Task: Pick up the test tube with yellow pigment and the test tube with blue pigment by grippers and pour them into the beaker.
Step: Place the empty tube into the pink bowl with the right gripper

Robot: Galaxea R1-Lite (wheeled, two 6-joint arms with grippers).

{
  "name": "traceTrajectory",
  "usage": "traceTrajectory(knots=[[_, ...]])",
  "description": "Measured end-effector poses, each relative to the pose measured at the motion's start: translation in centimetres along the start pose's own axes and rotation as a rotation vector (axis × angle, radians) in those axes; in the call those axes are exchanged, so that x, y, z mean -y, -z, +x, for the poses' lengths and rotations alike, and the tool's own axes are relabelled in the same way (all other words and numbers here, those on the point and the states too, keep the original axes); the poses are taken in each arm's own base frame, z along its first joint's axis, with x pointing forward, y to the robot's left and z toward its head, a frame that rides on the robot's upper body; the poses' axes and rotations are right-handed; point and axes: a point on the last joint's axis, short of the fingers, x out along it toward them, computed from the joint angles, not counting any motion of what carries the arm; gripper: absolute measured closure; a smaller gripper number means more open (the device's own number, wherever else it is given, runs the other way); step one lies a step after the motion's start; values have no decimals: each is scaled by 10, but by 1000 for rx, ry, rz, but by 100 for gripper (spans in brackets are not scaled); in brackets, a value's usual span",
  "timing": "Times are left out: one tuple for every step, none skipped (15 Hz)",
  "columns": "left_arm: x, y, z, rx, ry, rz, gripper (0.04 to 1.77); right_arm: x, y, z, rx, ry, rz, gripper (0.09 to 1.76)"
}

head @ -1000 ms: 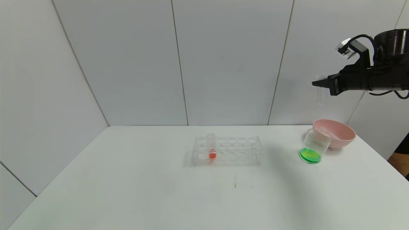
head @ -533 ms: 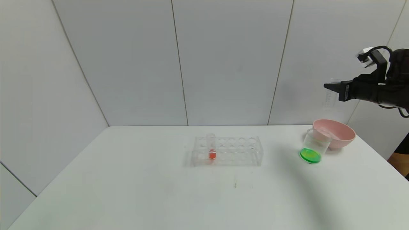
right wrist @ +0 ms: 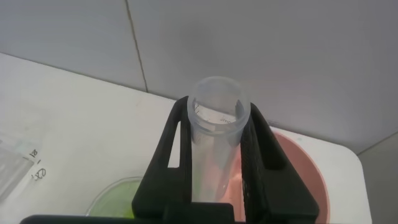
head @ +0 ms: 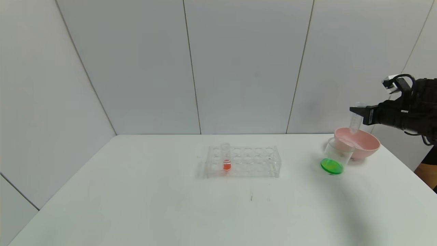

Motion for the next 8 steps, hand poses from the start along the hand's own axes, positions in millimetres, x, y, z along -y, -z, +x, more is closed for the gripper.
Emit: traceTrajectory(knots=[[0, 0, 0, 0, 0, 0, 5, 5, 7, 5, 5, 8, 0, 134], [0, 0, 0, 0, 0, 0, 5, 10, 13, 11, 8, 15, 0, 134], [0, 0, 0, 0, 0, 0, 5, 15, 20, 18, 8, 21, 1, 134], [0, 0, 0, 0, 0, 0, 5, 19, 25, 25, 9, 23, 2, 134], [0, 0, 0, 0, 0, 0, 5, 23, 28, 31, 9, 27, 5, 134], [0, 0, 0, 0, 0, 0, 5, 27, 31, 37, 13, 30, 6, 134], [0, 0, 0, 0, 0, 0, 5, 30, 32, 43, 19, 39, 3, 134], [0, 0, 0, 0, 0, 0, 5, 33, 34, 49, 24, 52, 0, 134]])
